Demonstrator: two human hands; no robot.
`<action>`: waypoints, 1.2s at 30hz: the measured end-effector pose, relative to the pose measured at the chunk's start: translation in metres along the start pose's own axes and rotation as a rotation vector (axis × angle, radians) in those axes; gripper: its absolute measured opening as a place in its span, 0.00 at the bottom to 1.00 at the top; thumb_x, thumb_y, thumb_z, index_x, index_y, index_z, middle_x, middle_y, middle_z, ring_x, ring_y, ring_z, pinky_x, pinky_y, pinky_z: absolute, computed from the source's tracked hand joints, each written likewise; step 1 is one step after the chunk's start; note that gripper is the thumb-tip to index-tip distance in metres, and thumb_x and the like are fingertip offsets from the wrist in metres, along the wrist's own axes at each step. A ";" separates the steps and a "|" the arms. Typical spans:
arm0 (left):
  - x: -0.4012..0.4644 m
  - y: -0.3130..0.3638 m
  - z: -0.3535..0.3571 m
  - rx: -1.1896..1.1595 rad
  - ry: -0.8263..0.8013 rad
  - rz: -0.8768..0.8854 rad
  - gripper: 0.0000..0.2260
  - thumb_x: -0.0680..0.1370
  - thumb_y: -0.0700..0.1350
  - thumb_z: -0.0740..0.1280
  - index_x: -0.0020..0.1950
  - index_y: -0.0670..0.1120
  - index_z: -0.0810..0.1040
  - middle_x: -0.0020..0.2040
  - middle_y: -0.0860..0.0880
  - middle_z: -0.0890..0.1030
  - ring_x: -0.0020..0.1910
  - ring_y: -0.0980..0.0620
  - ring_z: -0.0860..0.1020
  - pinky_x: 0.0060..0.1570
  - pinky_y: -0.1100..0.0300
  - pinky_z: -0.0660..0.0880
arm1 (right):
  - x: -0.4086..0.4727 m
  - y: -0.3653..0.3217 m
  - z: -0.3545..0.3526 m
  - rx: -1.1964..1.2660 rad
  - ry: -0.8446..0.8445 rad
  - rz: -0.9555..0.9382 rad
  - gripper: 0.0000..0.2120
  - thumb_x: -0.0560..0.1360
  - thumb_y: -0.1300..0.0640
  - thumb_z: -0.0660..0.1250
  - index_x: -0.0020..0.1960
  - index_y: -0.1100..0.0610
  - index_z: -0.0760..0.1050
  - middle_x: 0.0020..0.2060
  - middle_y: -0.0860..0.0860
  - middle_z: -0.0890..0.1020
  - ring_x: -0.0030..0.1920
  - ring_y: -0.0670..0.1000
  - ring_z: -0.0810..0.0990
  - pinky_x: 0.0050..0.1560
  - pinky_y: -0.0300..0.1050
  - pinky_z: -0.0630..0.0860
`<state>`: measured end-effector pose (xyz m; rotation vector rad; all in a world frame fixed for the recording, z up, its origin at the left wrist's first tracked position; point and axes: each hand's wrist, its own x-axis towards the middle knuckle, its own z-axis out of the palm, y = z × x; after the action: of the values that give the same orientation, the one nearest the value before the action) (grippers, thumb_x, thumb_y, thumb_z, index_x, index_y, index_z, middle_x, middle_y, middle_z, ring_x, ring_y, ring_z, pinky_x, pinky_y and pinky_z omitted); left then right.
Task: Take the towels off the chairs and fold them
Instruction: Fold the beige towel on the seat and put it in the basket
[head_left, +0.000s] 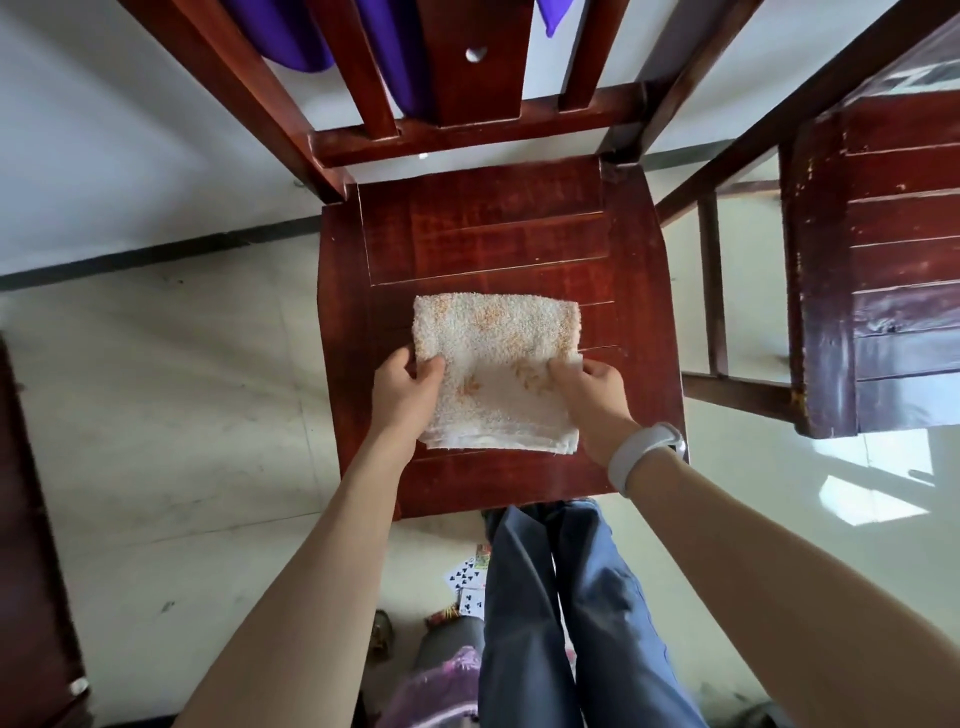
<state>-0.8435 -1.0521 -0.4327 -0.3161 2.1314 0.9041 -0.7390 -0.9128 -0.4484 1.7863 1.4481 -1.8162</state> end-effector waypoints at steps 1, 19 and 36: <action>-0.005 0.001 -0.001 -0.022 -0.016 0.027 0.22 0.78 0.47 0.63 0.71 0.43 0.65 0.63 0.50 0.74 0.58 0.53 0.75 0.49 0.72 0.67 | -0.001 0.000 -0.001 0.052 -0.033 0.030 0.07 0.74 0.57 0.64 0.37 0.56 0.71 0.33 0.54 0.72 0.37 0.53 0.71 0.35 0.45 0.69; -0.201 0.093 0.023 0.119 -0.159 0.414 0.19 0.78 0.46 0.62 0.69 0.44 0.67 0.65 0.47 0.73 0.59 0.58 0.70 0.58 0.65 0.65 | -0.157 -0.022 -0.186 0.257 -0.112 -0.111 0.10 0.74 0.69 0.59 0.47 0.57 0.74 0.42 0.55 0.80 0.38 0.49 0.79 0.35 0.37 0.76; -0.479 0.250 0.352 0.405 -0.420 0.951 0.19 0.78 0.47 0.63 0.68 0.44 0.70 0.64 0.48 0.75 0.64 0.53 0.72 0.64 0.59 0.67 | -0.262 0.063 -0.592 0.587 0.391 -0.412 0.13 0.77 0.63 0.59 0.60 0.50 0.67 0.38 0.52 0.72 0.38 0.49 0.74 0.35 0.36 0.73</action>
<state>-0.4485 -0.6621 -0.1049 1.0793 1.9533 0.8815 -0.2486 -0.6313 -0.1264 2.3646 1.6286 -2.3911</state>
